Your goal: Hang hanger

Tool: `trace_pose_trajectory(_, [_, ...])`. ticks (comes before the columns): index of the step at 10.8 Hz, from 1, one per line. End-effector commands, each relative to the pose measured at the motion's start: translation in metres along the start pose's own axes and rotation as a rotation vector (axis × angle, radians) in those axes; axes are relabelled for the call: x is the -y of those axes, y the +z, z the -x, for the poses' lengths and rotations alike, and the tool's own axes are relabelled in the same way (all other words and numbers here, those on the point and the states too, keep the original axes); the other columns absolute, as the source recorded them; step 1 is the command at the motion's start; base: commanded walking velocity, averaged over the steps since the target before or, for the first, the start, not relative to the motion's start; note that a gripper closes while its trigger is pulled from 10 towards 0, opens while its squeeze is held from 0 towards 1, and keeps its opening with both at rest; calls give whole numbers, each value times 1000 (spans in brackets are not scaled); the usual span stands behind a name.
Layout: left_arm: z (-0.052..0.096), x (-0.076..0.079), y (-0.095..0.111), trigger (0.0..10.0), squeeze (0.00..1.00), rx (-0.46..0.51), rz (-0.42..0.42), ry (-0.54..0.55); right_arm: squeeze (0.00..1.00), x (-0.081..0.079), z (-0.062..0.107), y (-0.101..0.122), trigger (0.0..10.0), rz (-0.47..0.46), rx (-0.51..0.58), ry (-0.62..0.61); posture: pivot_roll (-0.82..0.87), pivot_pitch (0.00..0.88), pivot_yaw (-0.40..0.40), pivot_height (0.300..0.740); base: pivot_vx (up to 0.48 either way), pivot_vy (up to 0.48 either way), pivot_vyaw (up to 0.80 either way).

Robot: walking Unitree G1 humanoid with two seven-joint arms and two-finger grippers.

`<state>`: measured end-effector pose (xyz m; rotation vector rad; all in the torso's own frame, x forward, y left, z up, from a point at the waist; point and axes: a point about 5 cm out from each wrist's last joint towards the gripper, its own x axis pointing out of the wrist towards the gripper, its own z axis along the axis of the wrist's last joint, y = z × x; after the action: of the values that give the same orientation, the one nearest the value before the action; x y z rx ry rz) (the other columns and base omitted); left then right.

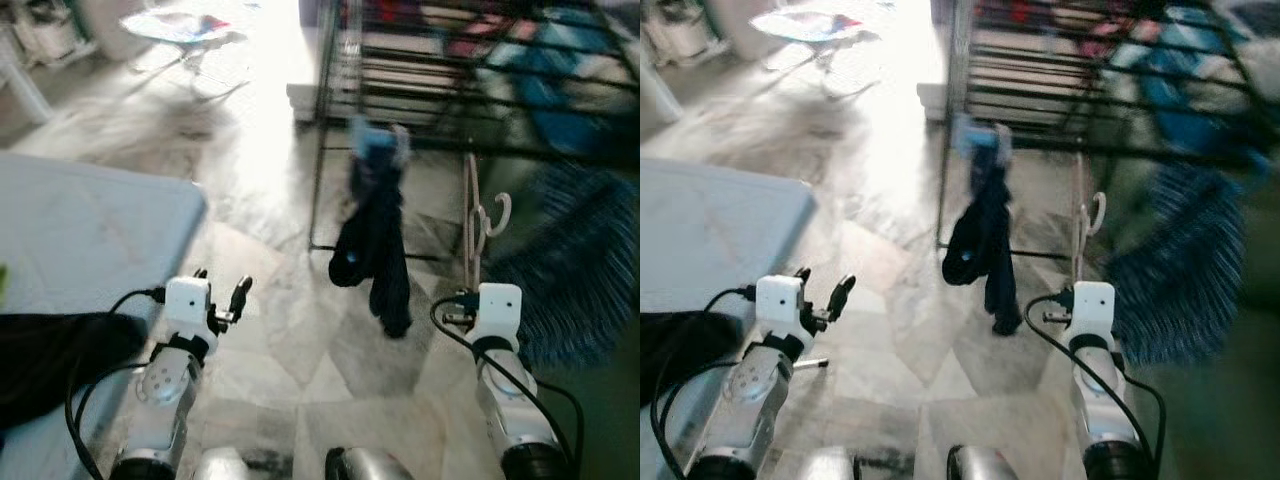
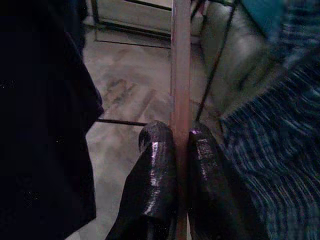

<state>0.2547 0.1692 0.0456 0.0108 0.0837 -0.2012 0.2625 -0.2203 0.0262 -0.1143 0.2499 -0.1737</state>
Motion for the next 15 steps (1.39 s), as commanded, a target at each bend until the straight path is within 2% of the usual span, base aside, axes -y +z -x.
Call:
trace_pose_trajectory(1, [1, 1, 2, 10000, 0, 11, -1, -12, 0, 4, -1, 4, 10000, 6, 21, -20, 20, 135, -63, 740, 480, 0, 0])
trace_pose_trajectory(3, [1, 1, 1, 10000, 0, 5, -1, -11, 0, 4, -1, 4, 10000, 4, 24, -25, 20, 135, -63, 740, 409, 0, -597])
trace_pose_trajectory(7, [3, 2, -1, 10000, 0, -2, 1, 7, 0, 3, 3, 4, 10000, 10, 42, -15, 20, 136, -71, 740, 0, 0, 0])
trace_pose_trajectory(9, [3, 2, -2, 10000, 0, -7, -1, 13, 0, 2, 5, 10, 10000, 30, 98, 0, 21, 136, -71, 740, 0, 0, 0])
trace_pose_trajectory(10, [3, 0, -1, 10000, 0, -5, -8, 16, 0, 1, 7, 21, 10000, 61, 160, 10, 20, 138, -70, 740, 0, 0, 0])
trace_pose_trajectory(13, [6, -2, -2, 10000, 0, -11, -14, 17, 0, 13, 30, 6, 10000, 48, 125, -4, 17, 153, -63, 740, 0, 0, 0])
trace_pose_trajectory(14, [6, -1, -2, 10000, 0, -14, -16, 13, 0, 15, 29, 9, 10000, 47, 130, -9, 12, 155, -59, 740, 0, 0, 0])
trace_pose_trajectory(15, [4, 0, -2, 10000, 0, -16, -19, 7, 0, 12, 18, 20, 10000, 44, 137, 4, 13, 155, -54, 740, 0, 0, 0])
